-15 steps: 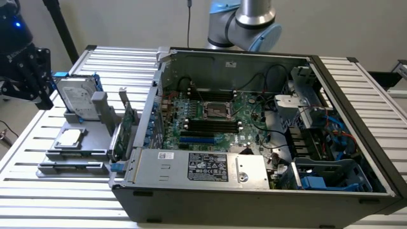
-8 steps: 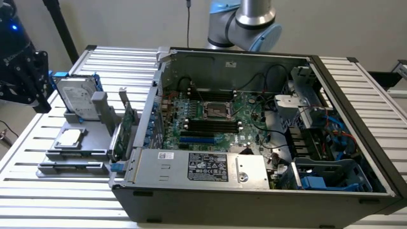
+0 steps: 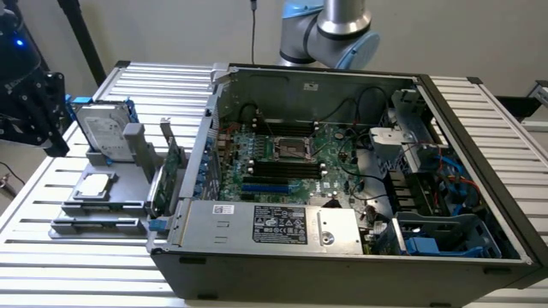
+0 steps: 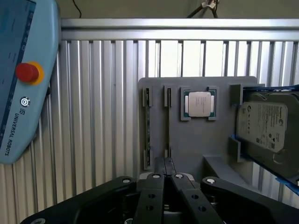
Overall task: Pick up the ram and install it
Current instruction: 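Pick up the ram and move it above insertion slot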
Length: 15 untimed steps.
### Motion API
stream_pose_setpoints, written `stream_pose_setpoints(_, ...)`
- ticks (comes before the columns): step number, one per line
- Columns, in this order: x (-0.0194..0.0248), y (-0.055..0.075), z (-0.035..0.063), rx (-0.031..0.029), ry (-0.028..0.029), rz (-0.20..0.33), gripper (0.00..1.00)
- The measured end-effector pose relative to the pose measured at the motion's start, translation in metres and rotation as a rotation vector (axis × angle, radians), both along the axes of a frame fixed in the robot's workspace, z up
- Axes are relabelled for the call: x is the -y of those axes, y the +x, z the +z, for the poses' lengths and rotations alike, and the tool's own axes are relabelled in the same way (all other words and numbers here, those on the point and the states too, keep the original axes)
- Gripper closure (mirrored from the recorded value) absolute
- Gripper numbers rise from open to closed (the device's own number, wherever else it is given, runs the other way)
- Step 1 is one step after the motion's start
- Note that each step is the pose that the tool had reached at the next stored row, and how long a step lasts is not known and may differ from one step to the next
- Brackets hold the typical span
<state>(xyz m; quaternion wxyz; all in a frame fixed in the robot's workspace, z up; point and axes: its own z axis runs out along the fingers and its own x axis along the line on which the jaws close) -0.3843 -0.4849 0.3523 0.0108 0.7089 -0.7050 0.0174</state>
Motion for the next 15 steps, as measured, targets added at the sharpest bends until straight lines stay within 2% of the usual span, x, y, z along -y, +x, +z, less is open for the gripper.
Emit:
stream_pose_setpoints(4,0.0016,0.0,-0.0061,0.0002,0.0,0.003,0.64)
stream_pose_setpoints(7,0.0036,0.0,-0.0117,-0.0001,-0.0002,0.006,0.59)
stream_pose_setpoints(9,0.0053,0.0,-0.0153,-0.0003,-0.0001,0.008,0.46)
stream_pose_setpoints(15,0.0106,0.0,-0.0262,-0.0003,-0.0001,0.013,0.46)
